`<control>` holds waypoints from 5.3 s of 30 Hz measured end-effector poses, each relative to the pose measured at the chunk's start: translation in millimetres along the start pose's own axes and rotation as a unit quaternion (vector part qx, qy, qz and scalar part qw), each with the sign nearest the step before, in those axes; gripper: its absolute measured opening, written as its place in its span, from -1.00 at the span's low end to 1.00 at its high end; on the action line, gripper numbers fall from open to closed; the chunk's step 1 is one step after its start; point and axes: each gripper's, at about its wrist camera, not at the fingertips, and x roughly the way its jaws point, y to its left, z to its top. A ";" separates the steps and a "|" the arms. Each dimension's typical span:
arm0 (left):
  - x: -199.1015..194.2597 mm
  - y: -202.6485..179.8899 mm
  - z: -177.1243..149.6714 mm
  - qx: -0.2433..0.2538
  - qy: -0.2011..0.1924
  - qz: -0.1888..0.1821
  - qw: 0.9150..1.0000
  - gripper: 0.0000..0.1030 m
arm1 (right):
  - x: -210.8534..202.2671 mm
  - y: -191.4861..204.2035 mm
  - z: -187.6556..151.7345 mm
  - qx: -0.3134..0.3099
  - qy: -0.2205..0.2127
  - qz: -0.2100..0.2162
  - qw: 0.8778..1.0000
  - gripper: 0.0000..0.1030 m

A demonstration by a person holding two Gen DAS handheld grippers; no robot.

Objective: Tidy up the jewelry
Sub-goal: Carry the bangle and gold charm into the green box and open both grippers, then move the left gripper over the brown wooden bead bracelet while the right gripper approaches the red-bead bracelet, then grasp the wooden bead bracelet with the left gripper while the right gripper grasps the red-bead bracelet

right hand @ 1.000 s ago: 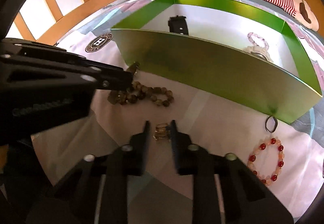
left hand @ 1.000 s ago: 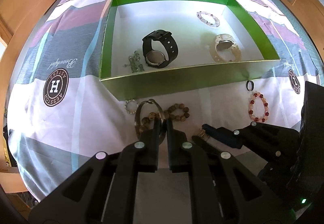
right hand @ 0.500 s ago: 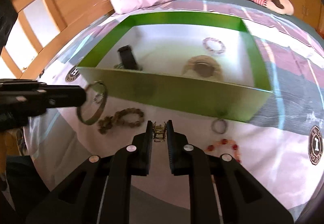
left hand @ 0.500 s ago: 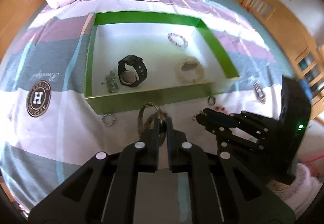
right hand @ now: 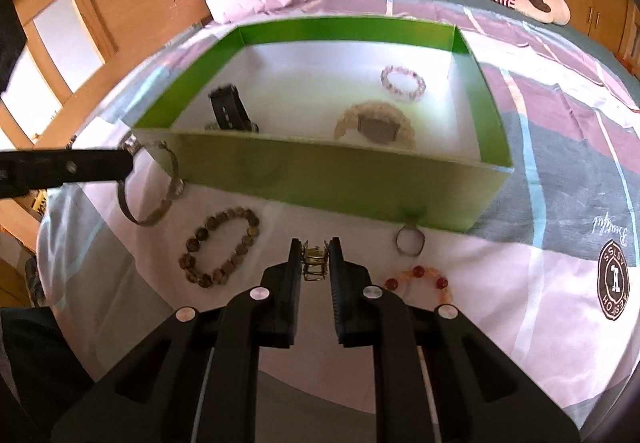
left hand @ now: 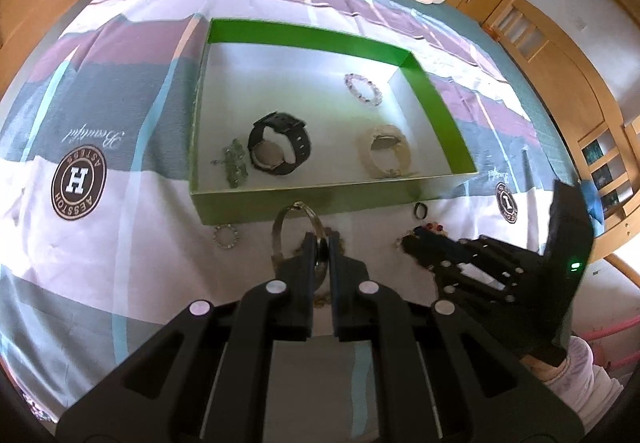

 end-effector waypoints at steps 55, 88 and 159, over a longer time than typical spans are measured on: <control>70.2 -16.0 -22.6 0.005 0.067 0.097 0.993 0.43 | 17.9 -38.0 -7.9 0.011 0.099 -0.147 0.984 -0.02; 98.1 -13.3 -25.8 0.014 0.107 0.154 0.982 0.53 | 10.3 -37.7 -24.3 0.020 0.087 -0.143 0.986 -0.02; 96.5 -14.3 -19.8 0.035 0.105 0.144 0.983 -0.71 | 3.8 -30.6 -13.0 0.010 0.061 -0.086 0.994 -0.86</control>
